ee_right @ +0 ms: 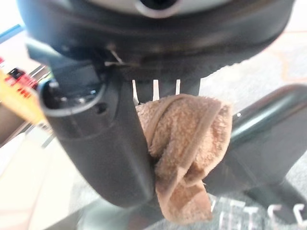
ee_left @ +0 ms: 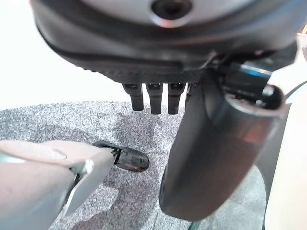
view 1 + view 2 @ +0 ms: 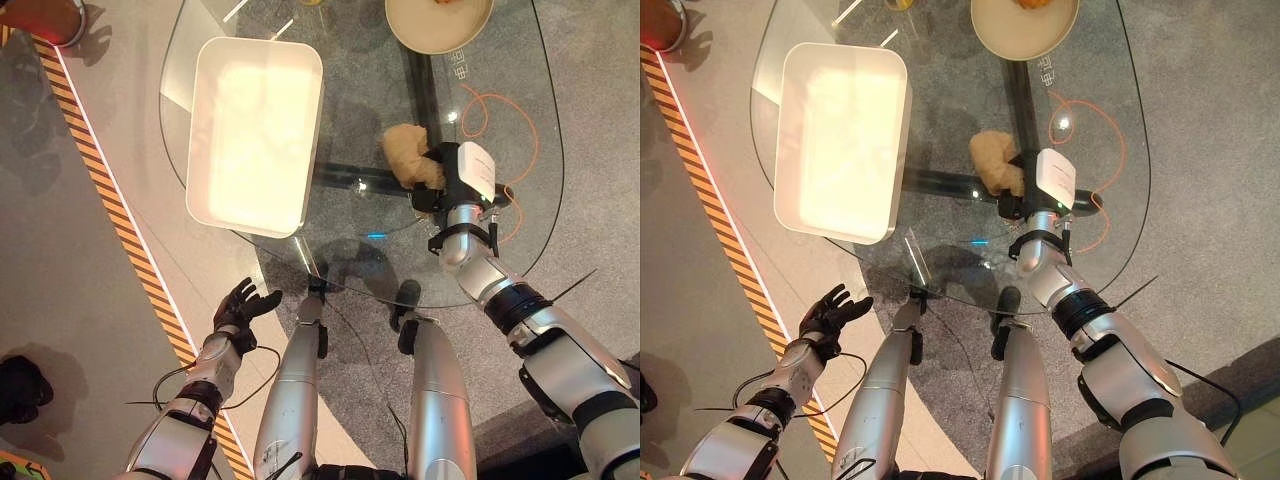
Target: Wipe the table with a cloth and put it in the basket.
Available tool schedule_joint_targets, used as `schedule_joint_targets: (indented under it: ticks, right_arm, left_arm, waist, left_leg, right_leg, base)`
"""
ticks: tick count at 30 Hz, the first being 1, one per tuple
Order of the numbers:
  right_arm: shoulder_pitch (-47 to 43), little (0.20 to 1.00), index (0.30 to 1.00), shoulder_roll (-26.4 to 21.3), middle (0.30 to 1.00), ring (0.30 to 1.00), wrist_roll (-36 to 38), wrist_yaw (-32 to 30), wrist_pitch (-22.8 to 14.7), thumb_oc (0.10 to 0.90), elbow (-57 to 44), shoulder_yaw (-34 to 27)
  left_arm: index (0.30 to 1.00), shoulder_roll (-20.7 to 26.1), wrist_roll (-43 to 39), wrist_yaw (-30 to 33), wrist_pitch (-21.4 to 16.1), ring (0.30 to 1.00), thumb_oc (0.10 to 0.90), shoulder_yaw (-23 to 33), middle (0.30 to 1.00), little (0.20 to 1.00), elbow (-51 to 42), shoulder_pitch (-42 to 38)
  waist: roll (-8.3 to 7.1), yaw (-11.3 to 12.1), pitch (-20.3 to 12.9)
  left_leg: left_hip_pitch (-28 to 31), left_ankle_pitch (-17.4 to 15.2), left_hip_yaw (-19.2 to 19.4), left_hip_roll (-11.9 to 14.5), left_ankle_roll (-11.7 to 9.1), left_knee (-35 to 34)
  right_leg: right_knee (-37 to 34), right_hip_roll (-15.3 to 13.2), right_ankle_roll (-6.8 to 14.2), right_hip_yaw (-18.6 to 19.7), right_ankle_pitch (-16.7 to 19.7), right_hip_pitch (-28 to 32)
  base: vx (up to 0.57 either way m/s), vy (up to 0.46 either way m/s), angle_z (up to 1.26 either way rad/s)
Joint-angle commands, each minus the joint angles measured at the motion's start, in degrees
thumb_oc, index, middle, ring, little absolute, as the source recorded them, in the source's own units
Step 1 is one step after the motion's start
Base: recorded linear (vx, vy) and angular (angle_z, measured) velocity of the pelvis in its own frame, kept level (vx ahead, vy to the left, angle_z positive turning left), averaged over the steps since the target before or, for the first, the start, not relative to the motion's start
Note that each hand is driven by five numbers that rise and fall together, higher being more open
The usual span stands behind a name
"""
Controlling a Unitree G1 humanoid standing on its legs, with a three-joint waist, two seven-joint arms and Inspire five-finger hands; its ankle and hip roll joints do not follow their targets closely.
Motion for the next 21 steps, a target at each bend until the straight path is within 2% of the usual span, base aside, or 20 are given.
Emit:
schedule_joint_targets:
  ticks: [1,10,21]
  right_arm:
    - [-6.3,0.200,0.300,0.5,0.300,0.300,-5.3,0.8,-3.1,0.100,-6.8,1.8]
    - [-4.4,0.200,0.300,1.6,0.300,0.300,-8.2,4.3,-3.4,0.100,-10.0,4.0]
    - [-2.6,0.200,0.300,2.0,0.300,0.300,-9.0,5.2,-3.2,0.100,-11.4,5.2]
  left_arm:
    - [0.900,-0.7,1.2,1.2,-2.1,0.900,0.800,1.4,0.900,0.900,0.4,1.4]
    - [0.900,-1.2,1.4,1.4,-2.3,0.900,0.800,1.1,0.900,0.900,0.2,1.6]
    - [0.900,-1.7,1.4,1.6,-3.0,0.900,0.800,1.3,0.900,0.900,0.5,2.1]
  waist:
    - [0.64,-0.3,-1.4]
    - [0.61,-0.5,-1.4]
    - [0.60,-0.7,-1.4]
  left_leg:
    - [1.3,-8.8,5.6,-4.5,3.6,6.7]
    - [1.6,-8.6,5.8,-4.5,3.4,6.5]
    - [1.6,-8.3,6.0,-4.4,3.2,6.4]
  right_leg:
    - [-11.3,3.2,1.6,0.8,6.4,1.7]
    - [-11.3,3.0,1.6,0.8,6.5,1.8]
    - [-11.2,2.9,1.6,0.9,6.5,1.7]
  base:
    - [0.00,0.000,0.00]
    - [0.00,0.000,0.00]
    - [0.00,0.000,0.00]
